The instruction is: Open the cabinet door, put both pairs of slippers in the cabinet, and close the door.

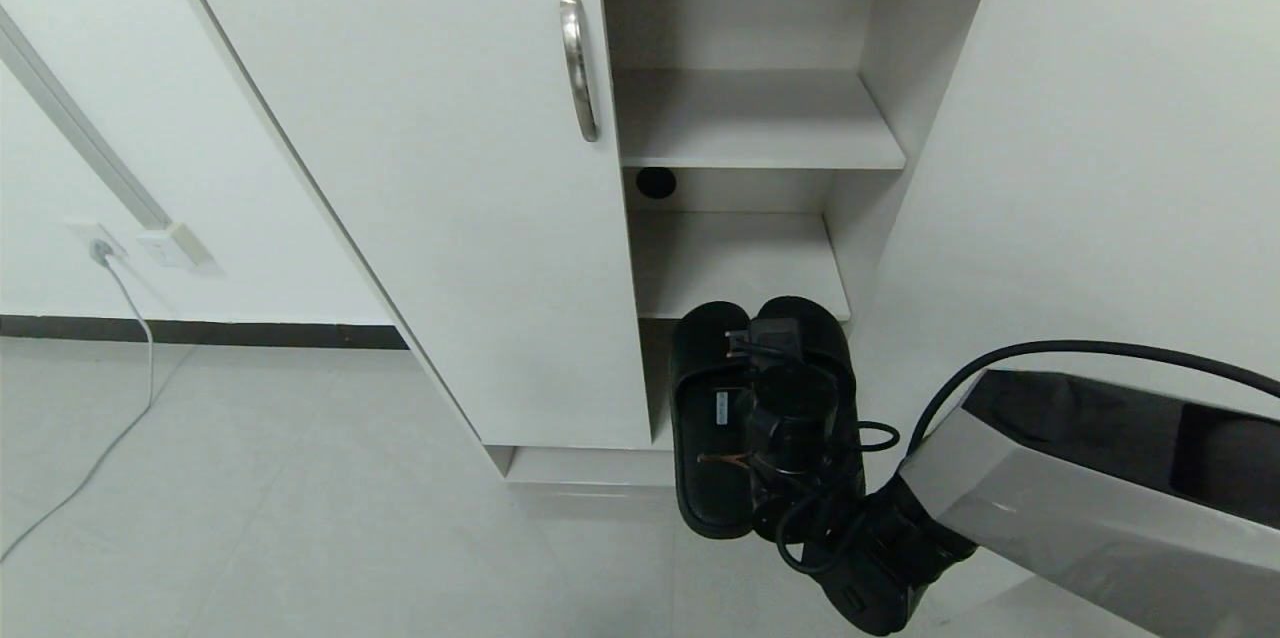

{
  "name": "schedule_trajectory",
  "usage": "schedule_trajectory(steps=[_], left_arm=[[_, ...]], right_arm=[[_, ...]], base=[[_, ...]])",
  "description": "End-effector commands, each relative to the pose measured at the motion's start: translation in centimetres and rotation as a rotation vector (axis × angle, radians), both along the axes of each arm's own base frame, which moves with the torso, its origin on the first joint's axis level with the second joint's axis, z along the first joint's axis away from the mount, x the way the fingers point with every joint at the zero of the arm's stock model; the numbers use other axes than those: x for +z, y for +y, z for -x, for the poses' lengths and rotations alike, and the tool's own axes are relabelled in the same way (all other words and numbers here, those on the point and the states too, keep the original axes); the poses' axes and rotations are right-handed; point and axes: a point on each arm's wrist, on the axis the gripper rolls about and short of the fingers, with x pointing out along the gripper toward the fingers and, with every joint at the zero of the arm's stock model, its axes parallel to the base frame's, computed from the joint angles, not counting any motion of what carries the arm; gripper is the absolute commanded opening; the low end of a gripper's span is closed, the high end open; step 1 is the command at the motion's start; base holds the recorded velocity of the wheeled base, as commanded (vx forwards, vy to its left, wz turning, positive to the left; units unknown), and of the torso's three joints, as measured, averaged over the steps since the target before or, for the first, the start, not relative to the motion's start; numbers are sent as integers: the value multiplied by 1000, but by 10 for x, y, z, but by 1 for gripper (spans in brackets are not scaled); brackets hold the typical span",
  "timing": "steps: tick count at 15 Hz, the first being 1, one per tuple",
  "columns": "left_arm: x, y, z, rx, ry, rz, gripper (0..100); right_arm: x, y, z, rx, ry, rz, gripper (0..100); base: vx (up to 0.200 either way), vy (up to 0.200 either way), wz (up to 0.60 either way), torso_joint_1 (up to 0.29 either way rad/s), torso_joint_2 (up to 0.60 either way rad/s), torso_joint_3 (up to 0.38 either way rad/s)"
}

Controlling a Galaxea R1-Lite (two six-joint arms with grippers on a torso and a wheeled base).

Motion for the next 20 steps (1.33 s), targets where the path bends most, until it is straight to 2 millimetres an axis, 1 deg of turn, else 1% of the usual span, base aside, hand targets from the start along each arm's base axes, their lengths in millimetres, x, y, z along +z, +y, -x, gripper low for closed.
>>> schedule_trajectory(steps=[1,3,11,13,14,16,17,20], left_arm=[[0,0,0,1,1,0,0],[0,0,0,-1,1,0,0],[0,0,0,1,1,3,0],[0,0,0,1,1,3,0],[0,0,0,1,1,3,0],[0,0,0,1,1,3,0],[0,0,0,1,1,3,0],[0,0,0,-1,1,3,0]], right_arm=[[-4,1,0,0,5,6,0],[-4,1,-1,0,6,7,0],[-2,1,0,3,-6,-6,0],[-2,-2,-6,3,-7,-6,0],[-4,-1,-15,-2,-14,-12,0],[-9,-4,-39,-44,-16,-15,0],[-9,-6,-50,-57,-14,-18,0],[-6,-9,-71,-29,-21,-20,0]], base=[[0,0,0,0,0,0],[0,0,0,0,0,0],[200,0,0,1,2,1],[0,0,0,0,0,0],[0,0,0,0,0,0],[0,0,0,0,0,0],[0,0,0,0,0,0],[0,0,0,0,0,0]])
